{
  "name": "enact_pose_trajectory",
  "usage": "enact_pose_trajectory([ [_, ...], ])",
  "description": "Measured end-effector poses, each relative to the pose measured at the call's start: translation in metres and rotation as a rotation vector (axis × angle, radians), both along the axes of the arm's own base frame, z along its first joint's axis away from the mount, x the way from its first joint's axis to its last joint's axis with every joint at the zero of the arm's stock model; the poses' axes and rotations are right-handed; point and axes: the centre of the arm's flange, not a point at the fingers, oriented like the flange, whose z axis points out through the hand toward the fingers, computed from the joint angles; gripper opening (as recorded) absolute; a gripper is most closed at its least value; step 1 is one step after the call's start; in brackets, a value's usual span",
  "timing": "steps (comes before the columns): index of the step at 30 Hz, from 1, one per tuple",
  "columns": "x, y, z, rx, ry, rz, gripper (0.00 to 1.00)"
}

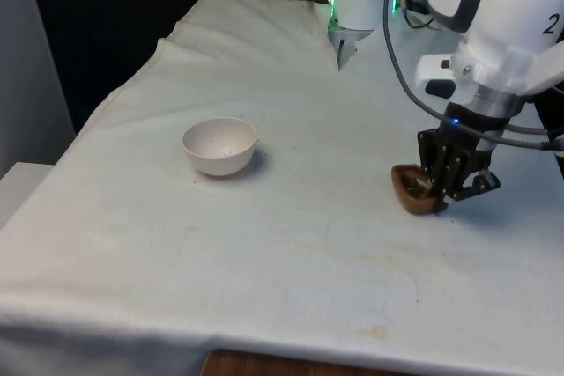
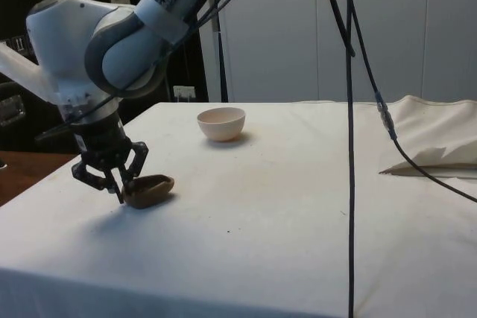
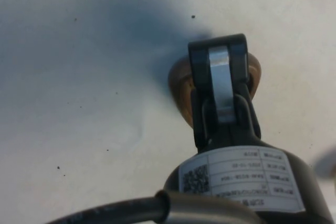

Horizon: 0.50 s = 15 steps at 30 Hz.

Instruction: Pour the coffee beans from the cup into the bowl.

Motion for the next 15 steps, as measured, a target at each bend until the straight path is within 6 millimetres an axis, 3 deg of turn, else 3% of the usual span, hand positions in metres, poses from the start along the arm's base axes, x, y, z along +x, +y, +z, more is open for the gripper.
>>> enact_pose_trajectory([
  [15, -0.002, -0.004, 0.033, -0.024, 0.009, 0.007, 0.0],
])
